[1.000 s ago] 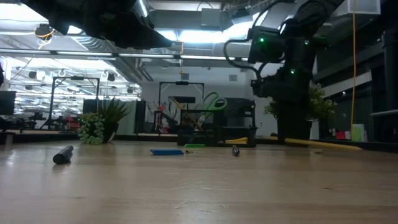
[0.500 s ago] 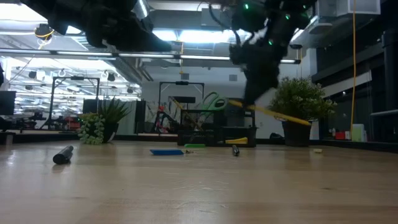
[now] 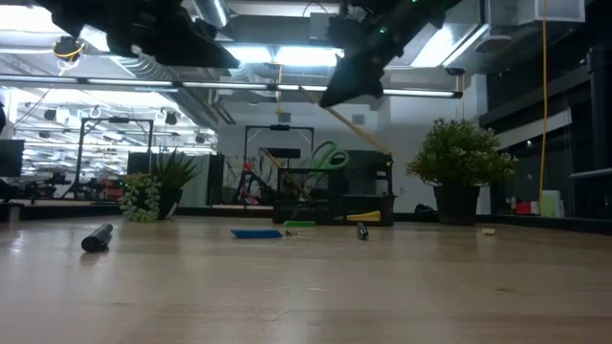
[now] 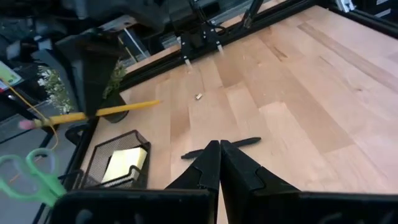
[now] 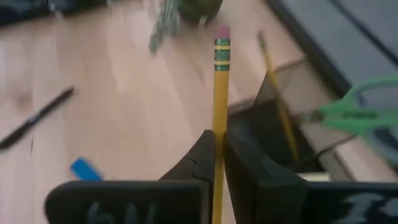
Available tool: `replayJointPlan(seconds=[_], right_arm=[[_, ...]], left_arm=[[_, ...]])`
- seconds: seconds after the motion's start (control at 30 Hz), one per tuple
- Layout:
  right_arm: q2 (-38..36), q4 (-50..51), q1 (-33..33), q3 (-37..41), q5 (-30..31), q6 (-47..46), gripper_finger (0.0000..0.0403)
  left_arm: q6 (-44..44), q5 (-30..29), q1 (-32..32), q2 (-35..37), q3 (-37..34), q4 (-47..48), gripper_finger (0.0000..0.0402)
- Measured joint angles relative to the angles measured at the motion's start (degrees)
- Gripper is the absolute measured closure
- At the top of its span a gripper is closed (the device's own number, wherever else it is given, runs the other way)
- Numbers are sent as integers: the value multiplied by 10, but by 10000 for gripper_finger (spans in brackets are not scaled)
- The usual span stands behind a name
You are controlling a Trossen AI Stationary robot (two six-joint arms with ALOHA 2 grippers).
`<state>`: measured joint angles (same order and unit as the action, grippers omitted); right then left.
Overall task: Pick and place office supplies into organizer
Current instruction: Put the yellow pencil into the black desk organizer
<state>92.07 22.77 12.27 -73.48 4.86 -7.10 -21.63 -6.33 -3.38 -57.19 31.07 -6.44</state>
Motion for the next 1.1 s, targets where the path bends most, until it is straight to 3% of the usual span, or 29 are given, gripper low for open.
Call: replayJointPlan(seconds=[0.3, 0.67, 1.1], right_arm=[[0, -114, 33, -1, -5, 43, 380], [7, -206, 51, -1, -6, 96, 372], [65, -327, 77, -1, -6, 121, 374]], left_arm=[[14, 0, 0, 63, 0, 73, 398], [14, 0, 0, 65, 0, 84, 397], [16, 0, 0, 65, 0, 84, 398]])
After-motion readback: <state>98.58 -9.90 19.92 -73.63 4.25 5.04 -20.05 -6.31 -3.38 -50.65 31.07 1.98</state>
